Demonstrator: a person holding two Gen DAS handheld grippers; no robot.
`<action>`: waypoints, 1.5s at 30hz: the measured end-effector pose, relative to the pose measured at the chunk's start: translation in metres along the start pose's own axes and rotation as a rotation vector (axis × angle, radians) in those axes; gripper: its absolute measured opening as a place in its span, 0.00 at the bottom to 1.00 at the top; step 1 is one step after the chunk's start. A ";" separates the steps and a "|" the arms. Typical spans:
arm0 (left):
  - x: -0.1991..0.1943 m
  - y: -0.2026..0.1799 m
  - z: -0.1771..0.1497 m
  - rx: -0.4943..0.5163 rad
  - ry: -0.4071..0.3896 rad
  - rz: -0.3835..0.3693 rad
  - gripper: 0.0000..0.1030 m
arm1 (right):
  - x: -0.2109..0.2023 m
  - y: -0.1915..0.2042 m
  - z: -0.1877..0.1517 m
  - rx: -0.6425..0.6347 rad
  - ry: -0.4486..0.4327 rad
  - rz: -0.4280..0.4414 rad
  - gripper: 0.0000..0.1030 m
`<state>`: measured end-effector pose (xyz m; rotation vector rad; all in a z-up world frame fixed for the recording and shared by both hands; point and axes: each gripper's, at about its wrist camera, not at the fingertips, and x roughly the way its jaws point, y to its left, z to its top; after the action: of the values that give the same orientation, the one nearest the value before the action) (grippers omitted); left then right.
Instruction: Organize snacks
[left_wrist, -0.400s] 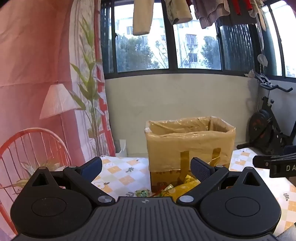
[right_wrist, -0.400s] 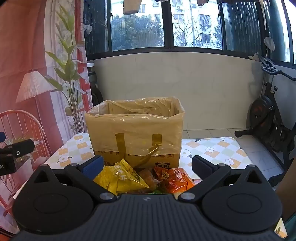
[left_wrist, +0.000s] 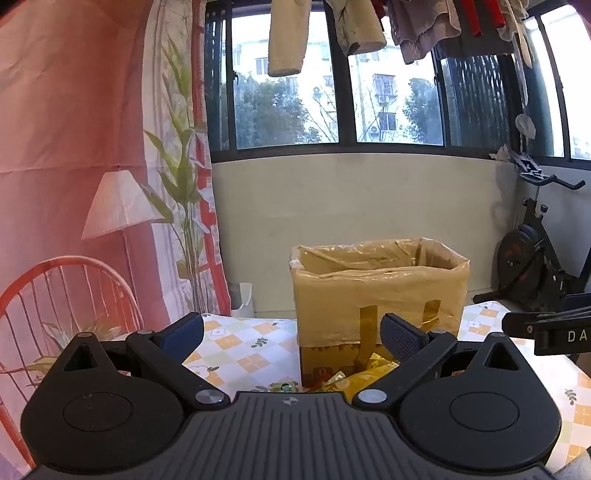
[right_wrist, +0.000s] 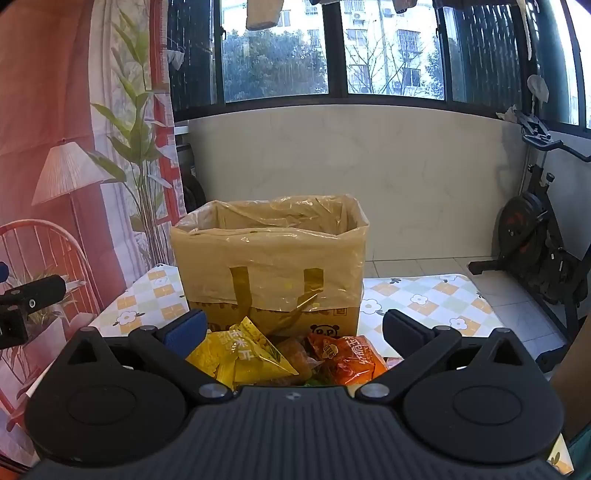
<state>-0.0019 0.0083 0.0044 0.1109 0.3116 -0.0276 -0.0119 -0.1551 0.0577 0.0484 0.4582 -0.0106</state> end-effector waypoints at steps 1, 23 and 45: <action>0.001 0.001 0.000 -0.001 0.001 -0.002 0.99 | 0.000 0.000 0.000 0.000 0.000 0.000 1.00; -0.004 -0.004 -0.006 0.002 -0.014 0.013 0.99 | -0.004 0.004 0.003 -0.005 -0.006 -0.004 1.00; -0.004 -0.006 -0.006 0.001 -0.012 0.013 0.99 | -0.003 0.005 0.004 -0.006 -0.006 -0.005 1.00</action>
<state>-0.0074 0.0034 -0.0006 0.1141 0.2987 -0.0154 -0.0130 -0.1508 0.0626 0.0414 0.4528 -0.0140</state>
